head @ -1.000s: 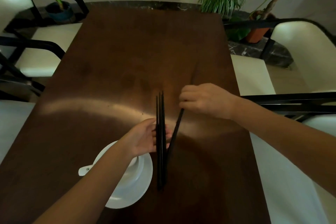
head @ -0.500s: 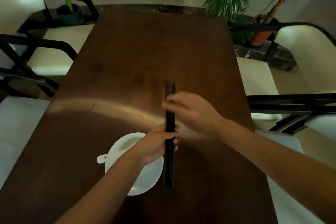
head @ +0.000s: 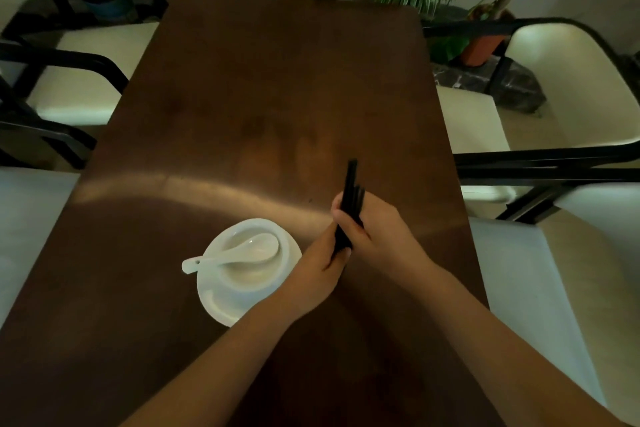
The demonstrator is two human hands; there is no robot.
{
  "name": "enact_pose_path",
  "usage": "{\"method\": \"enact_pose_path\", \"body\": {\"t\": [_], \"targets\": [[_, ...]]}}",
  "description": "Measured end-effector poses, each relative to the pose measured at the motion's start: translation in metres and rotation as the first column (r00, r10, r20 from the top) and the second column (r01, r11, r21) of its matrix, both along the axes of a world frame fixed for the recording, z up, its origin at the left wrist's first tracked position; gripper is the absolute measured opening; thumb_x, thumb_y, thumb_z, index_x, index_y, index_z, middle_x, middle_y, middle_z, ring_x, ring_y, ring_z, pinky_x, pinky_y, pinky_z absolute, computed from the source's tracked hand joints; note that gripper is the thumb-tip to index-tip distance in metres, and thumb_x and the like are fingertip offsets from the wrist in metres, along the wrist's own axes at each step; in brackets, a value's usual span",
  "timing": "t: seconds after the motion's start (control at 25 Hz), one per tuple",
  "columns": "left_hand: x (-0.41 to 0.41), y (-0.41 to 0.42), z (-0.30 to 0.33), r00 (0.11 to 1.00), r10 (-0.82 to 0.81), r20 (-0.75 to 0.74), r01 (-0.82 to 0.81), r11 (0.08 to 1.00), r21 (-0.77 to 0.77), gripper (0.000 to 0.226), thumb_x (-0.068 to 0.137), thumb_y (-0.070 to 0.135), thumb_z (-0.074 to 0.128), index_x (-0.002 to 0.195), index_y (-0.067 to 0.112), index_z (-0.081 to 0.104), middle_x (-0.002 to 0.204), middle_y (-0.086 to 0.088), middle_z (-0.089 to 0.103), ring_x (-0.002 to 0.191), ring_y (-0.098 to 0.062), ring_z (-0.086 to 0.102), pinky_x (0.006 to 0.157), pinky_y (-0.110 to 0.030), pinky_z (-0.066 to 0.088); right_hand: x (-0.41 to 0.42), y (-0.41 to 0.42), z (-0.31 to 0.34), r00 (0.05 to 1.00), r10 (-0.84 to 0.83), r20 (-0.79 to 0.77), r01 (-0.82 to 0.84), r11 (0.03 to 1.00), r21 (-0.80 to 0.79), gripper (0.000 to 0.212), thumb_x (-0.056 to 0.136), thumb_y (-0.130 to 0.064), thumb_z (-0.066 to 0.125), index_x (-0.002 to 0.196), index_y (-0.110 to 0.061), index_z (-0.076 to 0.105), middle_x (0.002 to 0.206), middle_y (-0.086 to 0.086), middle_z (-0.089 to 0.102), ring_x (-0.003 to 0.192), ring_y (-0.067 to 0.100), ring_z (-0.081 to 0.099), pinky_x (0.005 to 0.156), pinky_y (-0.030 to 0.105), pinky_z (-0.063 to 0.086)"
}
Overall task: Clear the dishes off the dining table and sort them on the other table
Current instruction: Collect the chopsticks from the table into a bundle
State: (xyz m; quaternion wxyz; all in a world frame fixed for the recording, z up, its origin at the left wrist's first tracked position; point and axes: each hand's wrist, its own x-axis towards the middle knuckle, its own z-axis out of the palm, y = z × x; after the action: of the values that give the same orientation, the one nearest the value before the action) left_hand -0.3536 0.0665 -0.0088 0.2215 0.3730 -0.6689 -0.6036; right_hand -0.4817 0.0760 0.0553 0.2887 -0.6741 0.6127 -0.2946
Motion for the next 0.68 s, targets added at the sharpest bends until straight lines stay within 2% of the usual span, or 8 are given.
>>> {"method": "enact_pose_path", "body": {"t": [0.08,0.12,0.24,0.32,0.36,0.44,0.56,0.68], "targets": [[0.007,0.001,-0.003,0.999,-0.040,0.028,0.040,0.999,-0.003,0.036,0.089,0.026,0.050,0.105,0.058,0.050,0.100,0.033,0.063,0.102,0.008,0.058,0.081,-0.009,0.046,-0.006,0.014,0.001,0.999,0.041,0.010,-0.041,0.999,0.023,0.009,0.092,-0.022,0.053,0.092,-0.016,0.059,0.081,-0.021,0.050,0.078,0.005,0.056,0.071,0.015,0.046],[0.010,-0.002,-0.005,0.997,-0.061,0.051,0.060,0.998,0.010,0.033,0.087,0.024,0.055,0.099,0.055,0.057,0.095,0.031,0.067,0.097,0.008,0.060,0.079,-0.010,0.046,-0.011,0.017,0.001,0.998,0.051,0.022,-0.052,0.997,0.058,0.010,0.090,-0.021,0.056,0.093,-0.014,0.062,0.084,-0.018,0.055,0.081,0.007,0.058,0.074,0.017,0.048],[0.013,-0.011,-0.007,0.991,-0.087,0.104,0.083,0.996,0.038,0.029,0.080,0.013,0.068,0.091,0.040,0.070,0.092,0.009,0.075,0.091,-0.003,0.066,0.084,-0.023,0.051,-0.025,0.017,0.007,0.997,0.030,0.068,-0.037,0.995,0.098,0.011,0.083,-0.018,0.065,0.091,-0.012,0.069,0.091,0.002,0.068,0.085,0.013,0.065,0.078,0.031,0.054],[0.010,-0.015,-0.002,0.994,-0.063,0.089,0.063,0.998,-0.004,0.034,0.077,0.007,0.070,0.080,0.042,0.070,0.076,0.015,0.073,0.076,0.004,0.064,0.072,-0.015,0.050,-0.028,0.018,0.011,0.995,0.060,0.083,-0.065,0.997,0.049,0.007,0.082,-0.018,0.066,0.088,-0.014,0.069,0.086,-0.004,0.067,0.083,0.005,0.063,0.078,0.022,0.052],[0.008,-0.017,0.000,0.995,-0.042,0.086,0.045,0.999,-0.031,0.038,0.076,0.006,0.070,0.073,0.044,0.068,0.066,0.020,0.069,0.066,0.009,0.061,0.064,-0.010,0.046,-0.027,0.019,0.012,0.994,0.099,0.038,-0.100,0.995,0.005,0.007,0.082,-0.019,0.065,0.087,-0.015,0.068,0.083,-0.009,0.063,0.083,0.001,0.059,0.078,0.016,0.048],[0.007,-0.020,0.000,0.995,-0.023,0.096,0.029,0.998,-0.052,0.038,0.075,0.006,0.071,0.069,0.044,0.066,0.057,0.023,0.064,0.058,0.012,0.057,0.058,-0.006,0.042,-0.025,0.019,0.012,0.989,0.139,-0.053,-0.142,0.989,-0.052,0.011,0.083,-0.022,0.063,0.087,-0.014,0.068,0.081,-0.010,0.059,0.084,-0.004,0.053,0.080,0.009,0.043],[0.007,-0.020,-0.004,0.996,-0.043,0.076,0.045,0.999,-0.022,0.033,0.075,0.003,0.071,0.077,0.035,0.068,0.067,0.021,0.065,0.061,0.015,0.057,0.061,-0.004,0.041,-0.026,0.019,0.010,0.993,0.113,-0.030,-0.114,0.993,-0.028,0.009,0.081,-0.016,0.067,0.087,-0.010,0.069,0.085,0.000,0.067,0.086,-0.001,0.055,0.079,0.012,0.044],[0.004,-0.020,-0.009,0.994,-0.074,0.084,0.070,0.996,0.054,0.027,0.075,0.003,0.071,0.096,0.020,0.069,0.092,0.002,0.071,0.084,0.005,0.065,0.079,-0.014,0.048,-0.032,0.014,0.007,0.997,0.063,0.051,-0.065,0.997,0.045,0.006,0.081,-0.016,0.068,0.086,-0.014,0.070,0.087,0.001,0.070,0.084,0.006,0.063,0.078,0.023,0.051]]}}
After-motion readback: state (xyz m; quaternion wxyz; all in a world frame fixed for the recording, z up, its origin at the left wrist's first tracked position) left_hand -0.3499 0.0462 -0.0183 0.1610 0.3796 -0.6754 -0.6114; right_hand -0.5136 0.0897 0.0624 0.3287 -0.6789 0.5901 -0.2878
